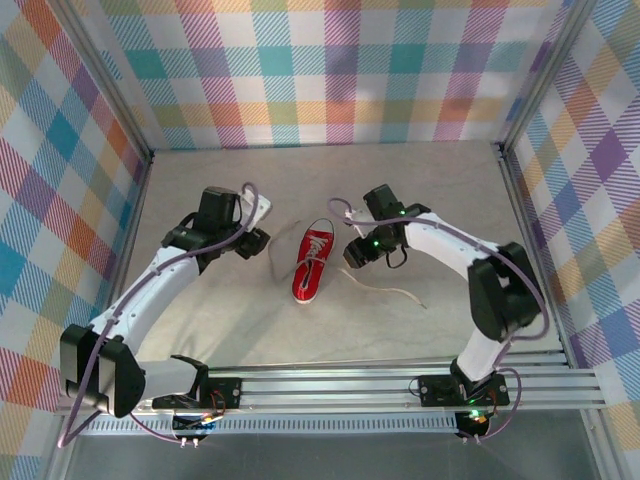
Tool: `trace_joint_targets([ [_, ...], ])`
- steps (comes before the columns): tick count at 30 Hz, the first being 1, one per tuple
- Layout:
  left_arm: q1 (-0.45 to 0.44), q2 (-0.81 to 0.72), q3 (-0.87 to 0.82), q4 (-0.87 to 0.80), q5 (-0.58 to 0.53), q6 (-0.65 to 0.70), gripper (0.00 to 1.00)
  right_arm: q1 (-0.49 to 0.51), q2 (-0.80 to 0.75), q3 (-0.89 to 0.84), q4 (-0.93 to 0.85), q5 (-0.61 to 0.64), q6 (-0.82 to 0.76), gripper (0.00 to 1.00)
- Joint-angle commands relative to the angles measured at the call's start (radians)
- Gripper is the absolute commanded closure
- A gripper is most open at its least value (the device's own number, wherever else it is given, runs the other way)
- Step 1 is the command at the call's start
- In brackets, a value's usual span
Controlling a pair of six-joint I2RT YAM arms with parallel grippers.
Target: Tie the shoes
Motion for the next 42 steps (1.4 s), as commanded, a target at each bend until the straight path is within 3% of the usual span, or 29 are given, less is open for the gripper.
trace_joint_targets([
  [1, 0.009, 0.061, -0.067, -0.032, 0.058, 0.329, 0.46, -0.001, -0.096, -0.078, 0.079, -0.068, 0.060, 0.43],
  [4, 0.001, 0.133, -0.100, 0.036, 0.047, 0.399, 0.41, 0.004, -0.166, -0.156, 0.129, -0.079, 0.104, 0.43],
  [7, -0.003, 0.231, -0.065, -0.005, 0.003, 0.474, 0.41, 0.014, -0.207, -0.190, 0.119, -0.066, 0.116, 0.43],
  [14, -0.059, 0.386, 0.017, -0.040, -0.055, 0.584, 0.31, 0.018, -0.240, -0.231, 0.117, -0.033, 0.110, 0.43],
  [24, -0.118, 0.535, 0.065, -0.087, -0.066, 0.653, 0.31, 0.019, -0.226, -0.232, 0.101, -0.027, 0.085, 0.43],
  [27, -0.127, 0.573, 0.078, -0.127, -0.049, 0.646, 0.44, 0.019, -0.231, -0.229, 0.094, -0.021, 0.072, 0.43],
  [28, -0.128, 0.579, 0.081, -0.142, -0.040, 0.641, 0.52, 0.019, -0.233, -0.229, 0.095, -0.021, 0.071, 0.43],
  [30, -0.128, 0.572, 0.075, -0.163, -0.025, 0.623, 0.78, 0.019, -0.242, -0.233, 0.099, -0.022, 0.073, 0.43],
  [33, -0.125, 0.508, 0.042, -0.168, 0.000, 0.595, 0.99, 0.019, -0.255, -0.242, 0.116, -0.032, 0.083, 0.43],
  [42, -0.059, 0.309, 0.051, -0.256, 0.134, 0.422, 1.00, 0.021, -0.250, -0.230, 0.174, -0.130, 0.066, 0.44],
])
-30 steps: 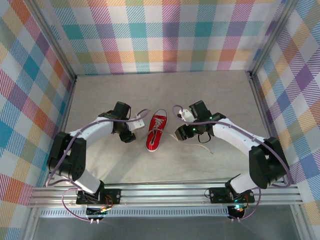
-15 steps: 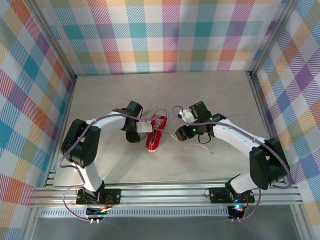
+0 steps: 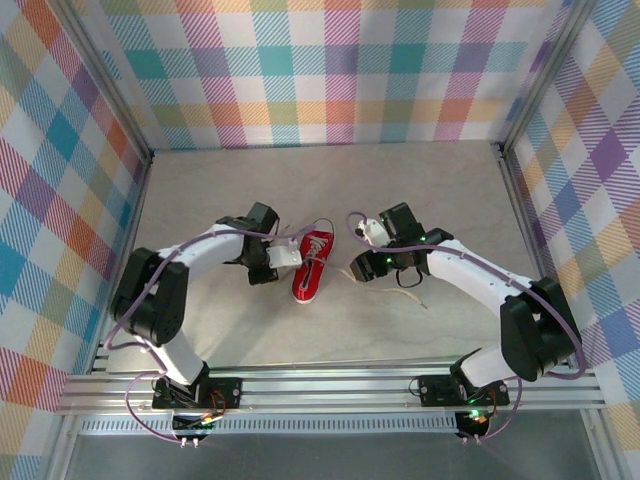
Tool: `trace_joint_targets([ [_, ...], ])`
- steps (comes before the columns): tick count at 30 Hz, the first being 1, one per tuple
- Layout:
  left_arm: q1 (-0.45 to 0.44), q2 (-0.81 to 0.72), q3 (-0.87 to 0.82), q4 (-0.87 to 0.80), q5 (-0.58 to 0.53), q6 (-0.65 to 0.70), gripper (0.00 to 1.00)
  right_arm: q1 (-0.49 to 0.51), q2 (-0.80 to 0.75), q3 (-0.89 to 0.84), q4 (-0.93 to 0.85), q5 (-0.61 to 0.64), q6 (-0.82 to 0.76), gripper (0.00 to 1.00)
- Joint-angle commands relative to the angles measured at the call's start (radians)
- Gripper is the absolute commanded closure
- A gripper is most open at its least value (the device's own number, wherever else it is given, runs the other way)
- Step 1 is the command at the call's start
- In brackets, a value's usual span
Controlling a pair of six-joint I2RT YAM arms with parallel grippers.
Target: Tie the shoes
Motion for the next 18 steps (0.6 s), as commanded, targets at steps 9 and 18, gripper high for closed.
trace_joint_targets([
  [9, 0.084, -0.178, 0.030, -0.104, 0.225, -0.206, 1.00, 0.099, 0.023, 0.070, 0.094, -0.095, -0.161, 0.43],
  [18, 0.130, -0.165, 0.051, -0.096, 0.396, -0.334, 1.00, 0.200, 0.181, 0.099, 0.405, -0.171, -0.270, 0.41],
])
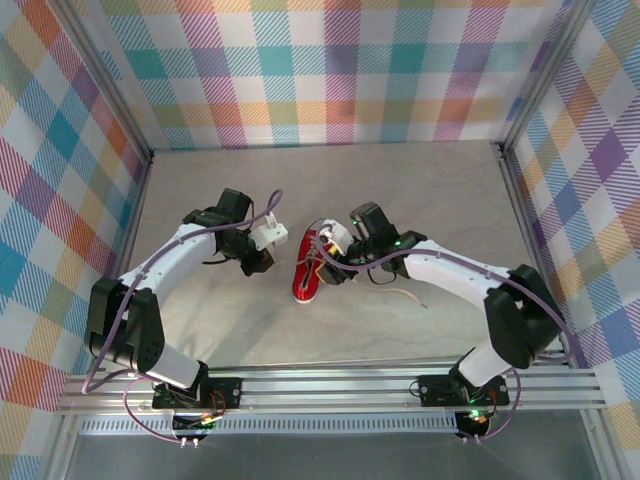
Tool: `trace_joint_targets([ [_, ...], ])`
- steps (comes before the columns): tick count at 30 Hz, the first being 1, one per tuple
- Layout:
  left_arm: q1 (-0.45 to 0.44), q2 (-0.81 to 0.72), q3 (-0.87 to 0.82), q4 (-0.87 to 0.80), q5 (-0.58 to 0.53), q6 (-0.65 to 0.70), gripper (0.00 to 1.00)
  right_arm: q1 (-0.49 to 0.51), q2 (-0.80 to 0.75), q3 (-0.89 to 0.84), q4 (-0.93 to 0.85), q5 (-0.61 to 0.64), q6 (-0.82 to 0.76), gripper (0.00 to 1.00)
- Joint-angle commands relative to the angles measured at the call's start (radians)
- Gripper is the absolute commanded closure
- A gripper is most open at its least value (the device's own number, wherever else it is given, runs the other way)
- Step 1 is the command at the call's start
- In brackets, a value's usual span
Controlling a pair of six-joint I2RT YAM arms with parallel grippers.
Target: Tie the shoes
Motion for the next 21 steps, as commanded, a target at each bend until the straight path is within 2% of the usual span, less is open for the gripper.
trace_joint_targets([
  [1, 0.031, -0.002, 0.024, -0.018, 0.140, -0.057, 1.00, 0.035, 0.078, 0.034, 0.176, -0.045, -0.102, 0.41],
  [5, 0.063, 0.032, 0.048, -0.040, 0.212, -0.061, 1.00, 0.048, 0.169, 0.052, 0.295, -0.024, -0.129, 0.40],
  [10, 0.091, 0.051, 0.060, -0.048, 0.269, -0.060, 1.00, 0.057, 0.252, 0.106, 0.336, -0.022, -0.139, 0.40],
  [14, 0.097, 0.058, 0.062, -0.051, 0.283, -0.059, 1.00, 0.064, 0.280, 0.129, 0.368, -0.013, -0.118, 0.44],
  [16, 0.099, 0.062, 0.061, -0.053, 0.286, -0.057, 1.00, 0.065, 0.286, 0.138, 0.376, -0.006, -0.106, 0.52],
  [20, 0.102, 0.060, 0.055, -0.047, 0.300, -0.056, 1.00, 0.065, 0.292, 0.155, 0.379, -0.006, -0.087, 0.83],
  [21, 0.103, 0.058, 0.052, -0.046, 0.302, -0.057, 1.00, 0.065, 0.292, 0.157, 0.374, -0.008, -0.083, 0.87],
])
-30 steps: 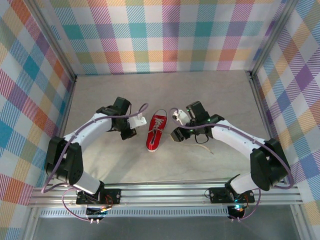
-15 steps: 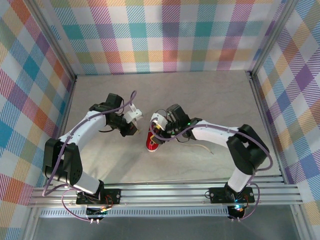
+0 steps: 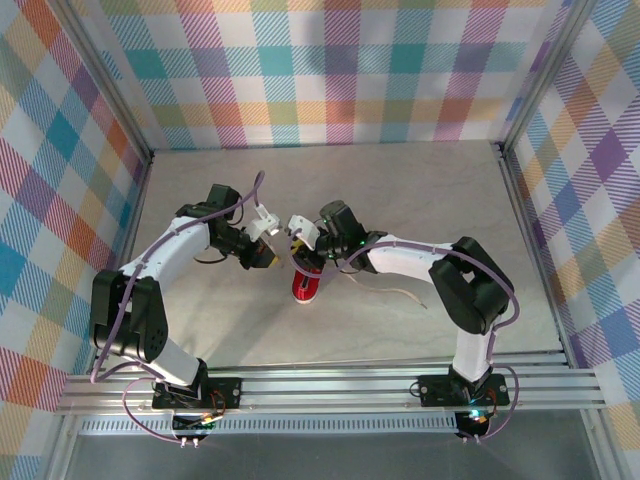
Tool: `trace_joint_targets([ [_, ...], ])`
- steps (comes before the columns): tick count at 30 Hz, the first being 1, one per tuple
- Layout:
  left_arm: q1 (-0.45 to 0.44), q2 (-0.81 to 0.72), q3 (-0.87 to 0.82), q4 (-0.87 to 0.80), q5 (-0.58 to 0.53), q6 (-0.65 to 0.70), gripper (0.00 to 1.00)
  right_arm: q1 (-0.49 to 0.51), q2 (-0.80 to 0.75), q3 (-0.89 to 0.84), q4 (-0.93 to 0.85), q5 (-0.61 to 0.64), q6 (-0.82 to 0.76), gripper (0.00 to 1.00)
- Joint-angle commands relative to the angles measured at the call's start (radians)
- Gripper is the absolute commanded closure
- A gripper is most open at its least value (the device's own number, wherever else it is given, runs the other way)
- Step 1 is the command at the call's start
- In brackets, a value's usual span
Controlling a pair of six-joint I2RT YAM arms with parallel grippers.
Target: Tie the shoes
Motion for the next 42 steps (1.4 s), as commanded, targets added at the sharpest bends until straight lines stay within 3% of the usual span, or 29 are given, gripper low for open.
trace_joint_targets([
  [1, 0.016, 0.002, 0.016, -0.017, 0.054, 0.004, 1.00, 0.009, 0.014, 0.032, 0.032, -0.018, 0.011, 0.89],
  [4, 0.020, -0.006, 0.012, -0.015, 0.056, 0.004, 1.00, 0.009, 0.005, 0.034, 0.022, -0.019, 0.023, 0.99],
  [7, 0.022, -0.023, 0.005, -0.005, 0.039, -0.007, 1.00, 0.009, -0.019, 0.030, 0.016, 0.004, 0.055, 1.00],
  [9, 0.027, -0.055, -0.014, 0.029, 0.015, -0.025, 0.74, 0.007, -0.042, 0.042, -0.004, 0.018, 0.082, 1.00],
  [11, 0.030, -0.107, -0.056, 0.092, 0.001, -0.056, 0.55, 0.005, -0.052, 0.066, -0.044, 0.050, 0.112, 1.00],
  [15, 0.032, -0.241, -0.178, 0.315, -0.005, -0.162, 0.48, -0.004, -0.064, 0.085, -0.088, 0.116, 0.176, 1.00],
  [21, 0.015, -0.315, -0.308, 0.601, 0.004, -0.312, 0.55, -0.024, -0.076, 0.088, -0.109, 0.085, 0.200, 1.00],
  [27, -0.023, -0.243, -0.288, 0.650, 0.052, -0.333, 0.65, -0.028, -0.095, 0.071, -0.152, 0.063, 0.182, 1.00],
  [38, -0.101, -0.130, -0.242, 0.724, 0.083, -0.326, 0.69, -0.039, -0.124, 0.034, -0.157, 0.064, 0.217, 1.00],
  [42, -0.109, -0.105, -0.226, 0.728, 0.075, -0.324, 0.82, -0.040, -0.125, 0.035, -0.170, 0.066, 0.216, 1.00],
])
